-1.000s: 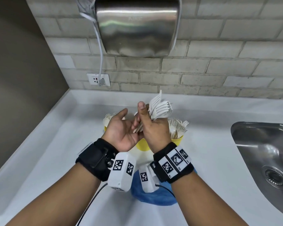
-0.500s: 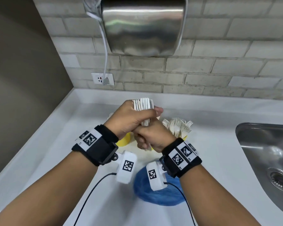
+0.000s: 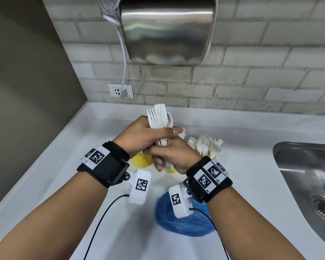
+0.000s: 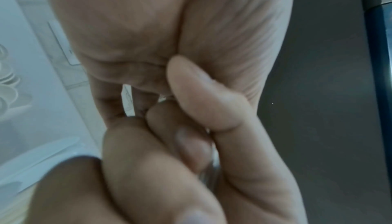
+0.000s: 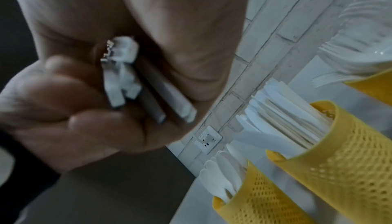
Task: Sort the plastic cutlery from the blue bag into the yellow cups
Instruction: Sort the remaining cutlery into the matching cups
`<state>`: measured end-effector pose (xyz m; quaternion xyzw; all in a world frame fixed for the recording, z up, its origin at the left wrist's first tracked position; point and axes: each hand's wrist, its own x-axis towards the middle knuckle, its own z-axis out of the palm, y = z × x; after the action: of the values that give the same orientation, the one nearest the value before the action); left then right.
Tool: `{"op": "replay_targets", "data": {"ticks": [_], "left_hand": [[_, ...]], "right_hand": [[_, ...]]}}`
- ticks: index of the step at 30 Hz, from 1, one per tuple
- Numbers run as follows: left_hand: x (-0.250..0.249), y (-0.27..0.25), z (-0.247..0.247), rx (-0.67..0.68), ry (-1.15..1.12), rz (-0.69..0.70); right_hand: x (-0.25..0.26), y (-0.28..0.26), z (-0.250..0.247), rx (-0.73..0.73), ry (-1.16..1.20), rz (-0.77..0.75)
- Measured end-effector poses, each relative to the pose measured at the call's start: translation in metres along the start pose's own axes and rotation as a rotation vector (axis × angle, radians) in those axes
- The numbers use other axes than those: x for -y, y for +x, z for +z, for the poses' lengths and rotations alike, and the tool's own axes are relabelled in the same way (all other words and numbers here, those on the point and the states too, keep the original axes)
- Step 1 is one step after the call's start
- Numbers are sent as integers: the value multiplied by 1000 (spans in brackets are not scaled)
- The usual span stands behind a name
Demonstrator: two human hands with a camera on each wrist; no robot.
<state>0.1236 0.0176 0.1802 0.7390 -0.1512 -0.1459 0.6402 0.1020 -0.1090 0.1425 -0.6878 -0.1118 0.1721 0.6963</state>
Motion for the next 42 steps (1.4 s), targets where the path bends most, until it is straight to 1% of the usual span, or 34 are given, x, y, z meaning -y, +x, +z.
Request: {"op": "replay_targets", "data": {"ticks": [1,3,6,9,12,14,17,21,23,25,27,28,30,33,35,39,42], "left_hand": [[-1,0,-1,-1,7,13],[-3,-2,-4,-3,17,46],[-7,-3,-15,47,52,75],[-13,-4,-29,98,115,110],[-17,-4,-38,84,194,161],[-18,-5,-44,51,194,161],[-17,-4,-56,-32,148,125],[-15,-4,-74,-131,156,117],[-13,-3,-85,-176,194,111],[-7,-3,-94,-188,269,100],[2,-1,-97,-228,418,77],[8,0,-99,-266,493,62],[20,3,-100,-325,560,26],[38,7,-102,-343,588,-33],[46,7,-101,-362,585,-57],[45,1,-93,-364,542,-49],[34,0,-76,-286,448,-9]], "right_hand": [[1,1,1,-1,-2,26],[4,4,2,-52,13,84],[7,9,2,-104,19,26],[9,13,4,-87,6,6],[10,13,3,-16,33,-19],[10,12,1,17,-3,-19],[5,11,-4,42,-88,-1],[-8,12,-8,48,-75,39],[-17,14,-12,-24,-100,48],[-29,17,-15,-123,-162,48],[-41,19,-15,-197,-232,55],[-46,20,-12,-211,-279,51],[-52,22,-4,-205,-405,12],[-54,25,7,-216,-650,-118],[-52,24,11,-218,-749,-188],[-52,17,12,-216,-764,-220],[-50,7,2,-301,-717,-241]]}}
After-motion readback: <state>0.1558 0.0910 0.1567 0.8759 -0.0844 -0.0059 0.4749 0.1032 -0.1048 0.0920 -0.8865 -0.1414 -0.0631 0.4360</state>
